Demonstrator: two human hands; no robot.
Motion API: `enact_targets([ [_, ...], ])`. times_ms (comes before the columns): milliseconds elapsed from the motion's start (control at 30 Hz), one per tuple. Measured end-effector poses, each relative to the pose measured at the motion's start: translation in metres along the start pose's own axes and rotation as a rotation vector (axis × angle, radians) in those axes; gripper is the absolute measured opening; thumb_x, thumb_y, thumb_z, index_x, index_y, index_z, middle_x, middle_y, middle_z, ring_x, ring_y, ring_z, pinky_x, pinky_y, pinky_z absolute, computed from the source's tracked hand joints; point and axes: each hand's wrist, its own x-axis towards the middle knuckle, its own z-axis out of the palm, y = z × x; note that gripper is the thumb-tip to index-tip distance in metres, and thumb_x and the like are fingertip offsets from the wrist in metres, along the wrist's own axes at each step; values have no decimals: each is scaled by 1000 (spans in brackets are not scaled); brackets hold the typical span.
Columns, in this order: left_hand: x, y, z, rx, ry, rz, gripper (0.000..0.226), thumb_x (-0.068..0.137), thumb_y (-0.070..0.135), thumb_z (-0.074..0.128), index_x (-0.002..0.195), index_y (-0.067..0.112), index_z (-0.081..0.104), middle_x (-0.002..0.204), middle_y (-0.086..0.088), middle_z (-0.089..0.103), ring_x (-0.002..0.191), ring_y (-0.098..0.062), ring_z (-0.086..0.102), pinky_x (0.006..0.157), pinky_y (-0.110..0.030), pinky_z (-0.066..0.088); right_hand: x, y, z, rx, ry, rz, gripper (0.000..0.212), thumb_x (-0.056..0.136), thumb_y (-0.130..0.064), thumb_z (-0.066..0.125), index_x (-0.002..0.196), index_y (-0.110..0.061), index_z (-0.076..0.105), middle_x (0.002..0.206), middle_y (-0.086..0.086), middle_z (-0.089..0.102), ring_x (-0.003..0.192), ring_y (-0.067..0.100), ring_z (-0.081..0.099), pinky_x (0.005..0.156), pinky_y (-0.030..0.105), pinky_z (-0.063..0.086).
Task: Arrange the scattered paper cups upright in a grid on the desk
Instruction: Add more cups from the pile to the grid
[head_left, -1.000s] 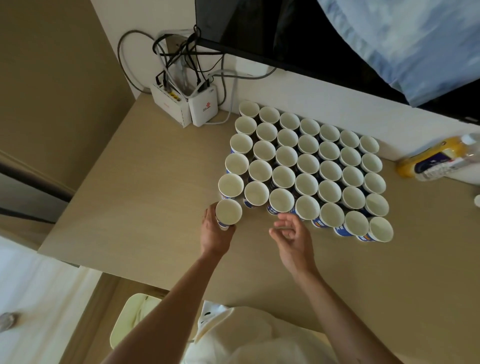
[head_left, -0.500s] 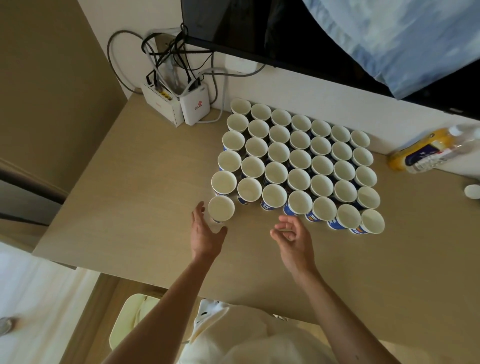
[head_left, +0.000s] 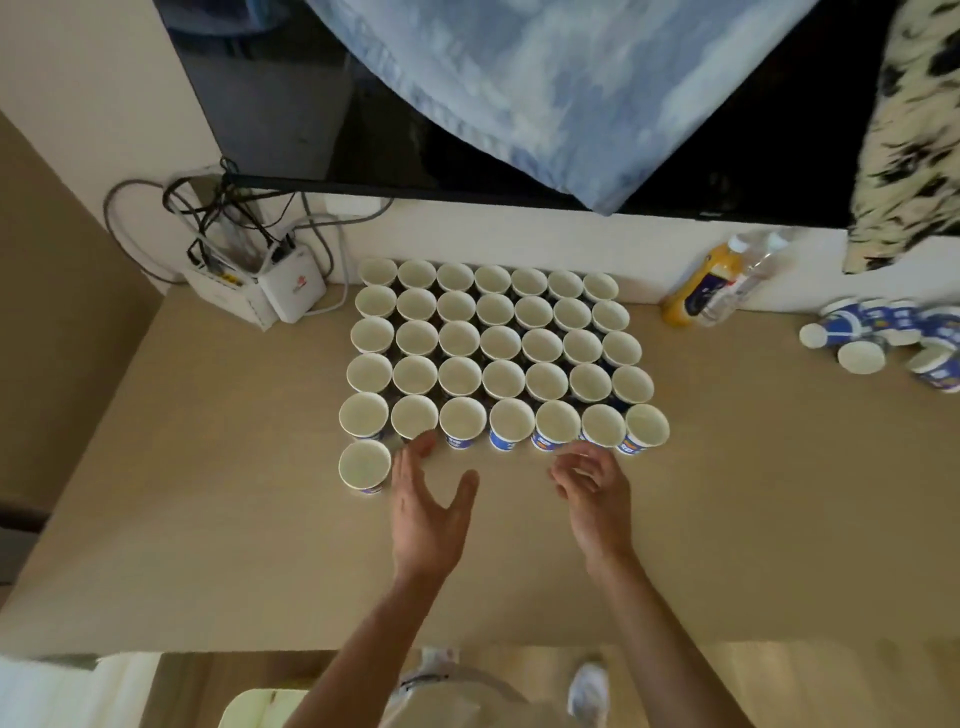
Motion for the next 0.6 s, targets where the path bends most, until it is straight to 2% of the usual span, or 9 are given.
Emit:
enact_targets([
  [67,1,21,18,-17,-54,37,54,80,34,72,128,15,55,124,5,61,116,-17,57,97,-32,46,2,-9,-20,37,23,-23,34,76,-5,76,106,-13,63,94,10,70,82,22,67,79,37,52],
  [167,-12,58,52,-45,-114,87,52,80,39,72,124,17,56,120,6,63,111,-13,58,95,-27,46,5,-20,-63,72,75,-58,33,79,4,77,103,-15,64,92,10,71,75,18,64,74,32,51],
  [233,-30,83,79,-67,-150,100,51,81,39,74,124,20,56,120,8,63,112,-11,59,94,-25,45,6,-27,-101,88,121,-98,33,81,8,74,103,-14,65,91,7,71,74,15,63,75,33,51],
  [333,-63,117,121,-87,-203,102,47,84,28,79,125,21,56,121,11,63,113,-9,59,93,-25,45,8,-36,-163,131,185,-125,35,80,10,74,102,-16,65,88,4,71,78,18,64,81,36,51],
  [400,-92,141,151,-116,-252,102,49,83,30,78,126,20,56,122,12,63,115,-7,58,94,-24,44,5,-42,-210,176,227,-145,37,80,10,74,104,-15,65,89,5,70,80,19,64,82,37,50],
  [500,-135,175,198,-149,-351,111,52,76,40,71,123,21,57,121,17,62,116,0,56,93,-22,44,-3,-52,-280,251,281,-171,40,73,1,79,109,-9,65,91,7,68,81,17,64,80,34,50],
  [600,-169,201,240,-163,-407,129,49,76,40,70,120,20,59,119,15,63,112,3,57,91,-23,46,-12,-55,-339,287,309,-177,46,67,-11,79,111,-7,64,93,7,69,78,12,66,77,30,50],
])
